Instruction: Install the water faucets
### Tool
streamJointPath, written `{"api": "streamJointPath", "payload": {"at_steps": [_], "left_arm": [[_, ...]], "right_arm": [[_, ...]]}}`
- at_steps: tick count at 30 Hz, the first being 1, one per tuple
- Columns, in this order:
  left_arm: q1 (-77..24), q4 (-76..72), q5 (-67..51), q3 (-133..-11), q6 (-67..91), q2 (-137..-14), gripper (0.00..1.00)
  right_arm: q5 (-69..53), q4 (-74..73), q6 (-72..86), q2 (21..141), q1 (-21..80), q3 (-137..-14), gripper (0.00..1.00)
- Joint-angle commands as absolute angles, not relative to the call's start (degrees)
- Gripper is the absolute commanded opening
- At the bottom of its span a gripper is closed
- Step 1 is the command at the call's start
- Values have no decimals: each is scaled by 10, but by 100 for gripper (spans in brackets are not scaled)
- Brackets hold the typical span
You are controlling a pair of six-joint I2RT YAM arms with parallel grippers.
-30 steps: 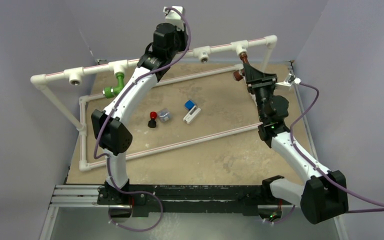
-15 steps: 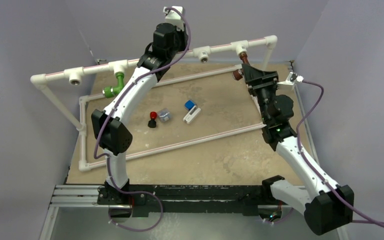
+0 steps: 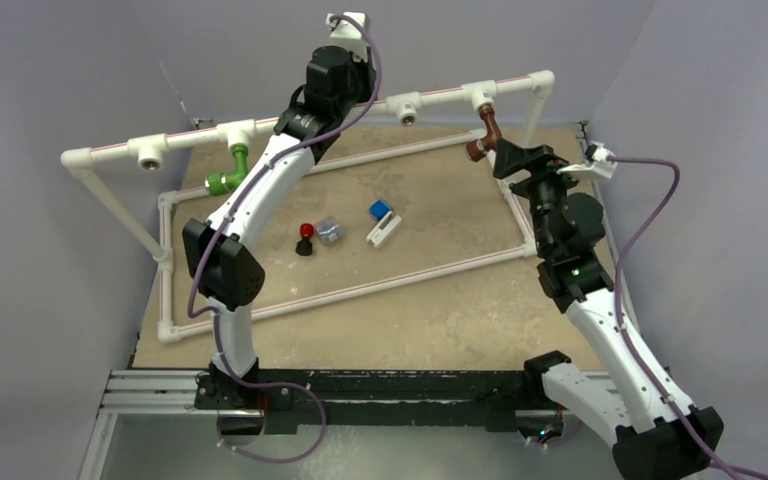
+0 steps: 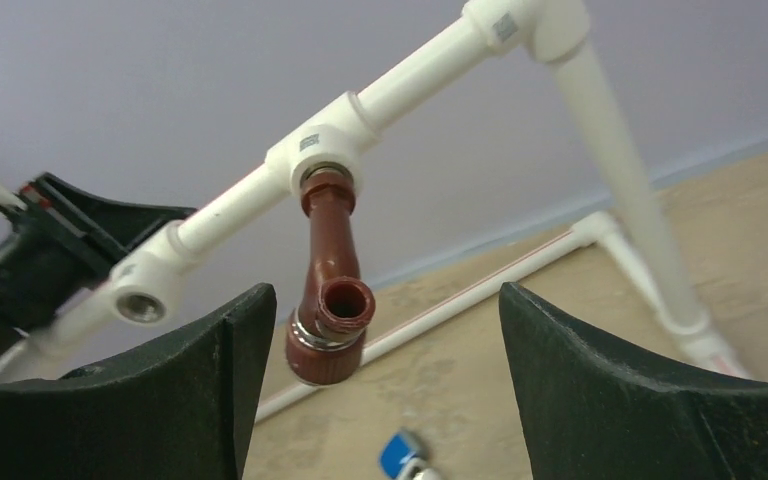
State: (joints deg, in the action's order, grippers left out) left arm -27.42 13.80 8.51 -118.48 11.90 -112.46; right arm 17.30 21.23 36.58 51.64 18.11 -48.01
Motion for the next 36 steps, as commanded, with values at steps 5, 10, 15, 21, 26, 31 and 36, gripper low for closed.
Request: {"api": "streamJointPath", "payload": {"at_steps": [5, 10, 15, 21, 26, 31, 36], "left_arm": [[-243, 274, 3, -1137, 130, -1164, 16], [-242, 273, -12, -1140, 131, -1164, 16], [-240, 275, -16, -1142, 130, -1165, 16], [-236, 277, -20, -1142, 131, -1166, 17], [-234, 277, -22, -1142, 131, -1168, 17], [-231, 276, -25, -1143, 132, -1169, 17], [-227, 278, -30, -1143, 133, -1170, 17]], "right_arm": [[149, 228, 6, 467, 184, -530, 83], [59, 202, -143, 452, 184, -548, 81], [2, 157, -295, 443, 184, -558, 81], [-12, 98, -488, 444, 198, -558, 82], [69, 72, -647, 458, 244, -542, 82], [180, 144, -784, 471, 301, -490, 83], [249, 232, -903, 509, 325, -453, 84]]}}
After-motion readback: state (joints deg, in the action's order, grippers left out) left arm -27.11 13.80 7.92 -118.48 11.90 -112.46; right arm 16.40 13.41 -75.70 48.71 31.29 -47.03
